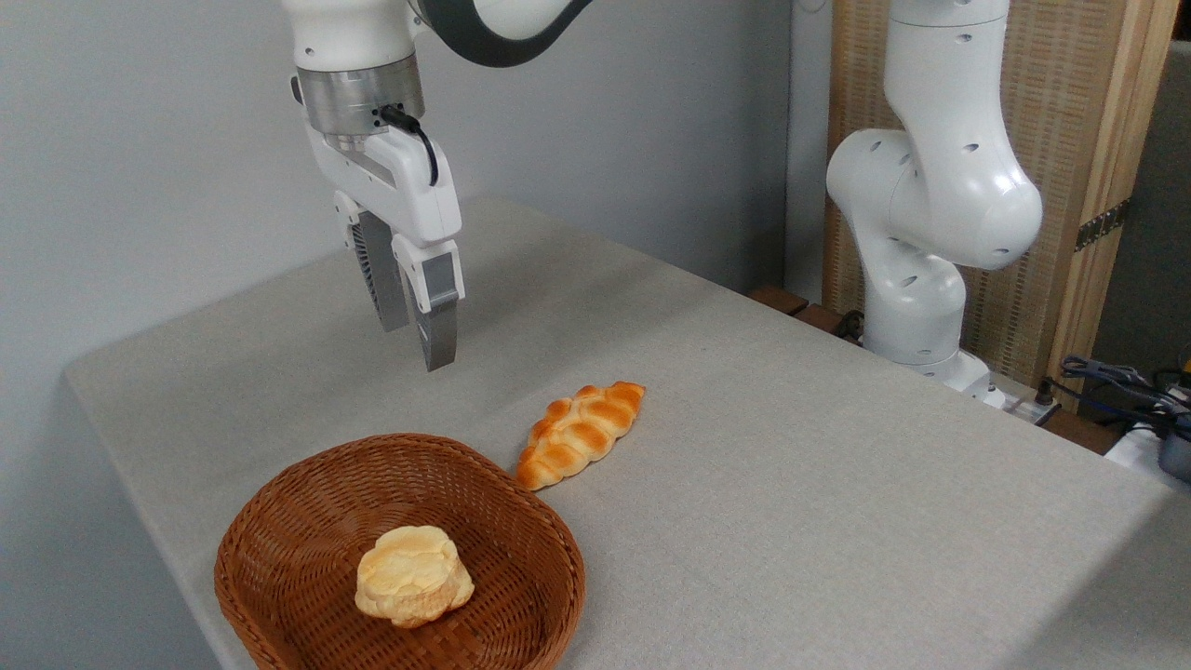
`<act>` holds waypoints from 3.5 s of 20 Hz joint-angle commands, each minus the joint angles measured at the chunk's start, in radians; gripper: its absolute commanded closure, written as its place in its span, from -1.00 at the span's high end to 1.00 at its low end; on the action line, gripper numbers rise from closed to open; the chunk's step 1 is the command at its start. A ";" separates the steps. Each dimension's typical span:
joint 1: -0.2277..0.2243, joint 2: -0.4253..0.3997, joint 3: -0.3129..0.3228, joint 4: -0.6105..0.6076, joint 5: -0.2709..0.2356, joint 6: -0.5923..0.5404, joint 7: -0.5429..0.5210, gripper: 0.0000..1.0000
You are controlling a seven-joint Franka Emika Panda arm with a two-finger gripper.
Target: Put bread into the basket
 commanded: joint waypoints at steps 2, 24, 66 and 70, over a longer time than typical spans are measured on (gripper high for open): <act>0.001 -0.023 0.002 -0.023 -0.021 0.007 -0.015 1.00; 0.001 -0.024 0.004 -0.023 -0.021 0.007 -0.015 1.00; -0.002 -0.047 0.091 -0.109 -0.030 -0.037 0.096 1.00; -0.002 -0.047 0.065 -0.179 -0.030 -0.037 0.091 1.00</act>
